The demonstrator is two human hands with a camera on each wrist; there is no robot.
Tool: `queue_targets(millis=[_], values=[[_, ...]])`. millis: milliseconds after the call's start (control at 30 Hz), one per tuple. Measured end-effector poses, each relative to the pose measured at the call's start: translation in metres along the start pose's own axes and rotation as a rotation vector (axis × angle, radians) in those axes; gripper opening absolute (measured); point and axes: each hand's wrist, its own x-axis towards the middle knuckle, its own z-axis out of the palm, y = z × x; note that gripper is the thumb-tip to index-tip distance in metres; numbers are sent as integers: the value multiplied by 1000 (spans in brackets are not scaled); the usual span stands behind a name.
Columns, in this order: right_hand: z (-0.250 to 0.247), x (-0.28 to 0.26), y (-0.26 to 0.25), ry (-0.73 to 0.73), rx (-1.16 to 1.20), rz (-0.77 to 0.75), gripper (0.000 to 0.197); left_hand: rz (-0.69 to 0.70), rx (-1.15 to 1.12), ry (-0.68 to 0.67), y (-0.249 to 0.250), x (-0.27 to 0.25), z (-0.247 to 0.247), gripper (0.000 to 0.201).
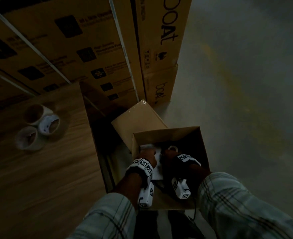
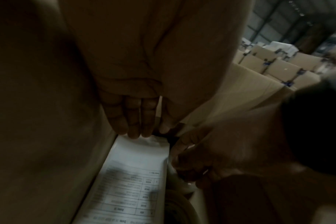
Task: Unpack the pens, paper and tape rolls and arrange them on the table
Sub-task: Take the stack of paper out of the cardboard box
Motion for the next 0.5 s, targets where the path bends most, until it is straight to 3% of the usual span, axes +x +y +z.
queue_targets(millis=[67, 133, 233, 333, 400, 500], values=[[3, 6, -1, 29, 49, -4, 64, -2, 20, -3, 1, -6, -3, 41], [7, 12, -4, -6, 54, -18, 63, -2, 6, -11, 1, -6, -2, 40], [24, 47, -5, 2, 71, -70, 77, -19, -21, -33, 1, -8, -3, 39], [76, 150, 32, 11, 87, -72, 94, 23, -32, 3, 0, -7, -2, 36], [72, 130, 23, 33, 152, -15, 107, 45, -39, 15, -1, -10, -1, 37], [49, 69, -6, 50, 185, -34, 87, 10, -56, 41, 0, -10, 0, 37]])
